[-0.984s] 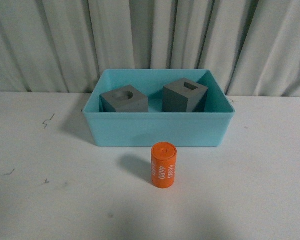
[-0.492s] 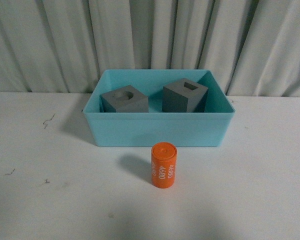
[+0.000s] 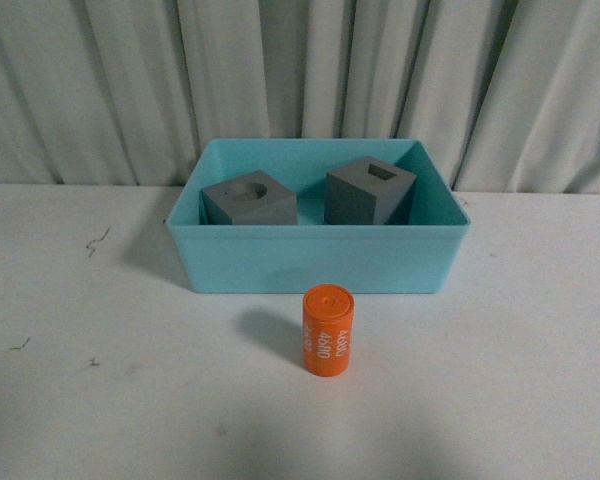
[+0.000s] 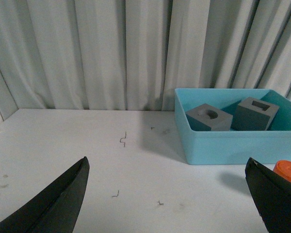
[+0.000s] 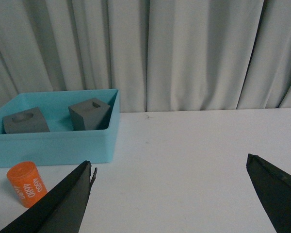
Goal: Place gray and orange parts in blue box
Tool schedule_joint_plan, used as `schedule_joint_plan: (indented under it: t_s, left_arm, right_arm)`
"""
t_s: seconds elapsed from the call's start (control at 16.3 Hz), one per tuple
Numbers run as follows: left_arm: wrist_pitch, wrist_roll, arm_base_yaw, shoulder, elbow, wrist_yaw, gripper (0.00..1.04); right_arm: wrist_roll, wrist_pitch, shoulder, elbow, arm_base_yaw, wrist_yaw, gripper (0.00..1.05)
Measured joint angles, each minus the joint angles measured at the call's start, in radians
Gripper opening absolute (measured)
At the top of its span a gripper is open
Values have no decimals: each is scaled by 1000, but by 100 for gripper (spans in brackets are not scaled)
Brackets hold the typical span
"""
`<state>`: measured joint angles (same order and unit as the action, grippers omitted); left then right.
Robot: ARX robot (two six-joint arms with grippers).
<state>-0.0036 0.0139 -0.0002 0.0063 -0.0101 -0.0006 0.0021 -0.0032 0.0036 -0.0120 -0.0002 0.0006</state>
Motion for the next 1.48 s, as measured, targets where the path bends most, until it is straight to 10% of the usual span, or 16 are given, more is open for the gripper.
schedule_joint_plan:
  t_s: [0.31, 0.43, 0.68, 0.92, 1.48]
  left_arm:
    - [0, 0, 0, 0, 0, 0, 98]
    - [2, 0, 0, 0, 0, 5, 98]
    - [0, 0, 0, 0, 0, 0, 98]
    - [0, 0, 0, 0, 0, 0, 98]
    - [0, 0, 0, 0, 0, 0, 98]
  right_arm:
    - [0, 0, 0, 0, 0, 0, 98]
    - [150, -189, 281, -119, 7, 373, 98]
    - [-3, 232, 804, -171, -439, -34, 98]
    - [-255, 266, 1291, -344, -262, -367, 98]
    - [-450, 219, 1918, -770, 162, -454, 98]
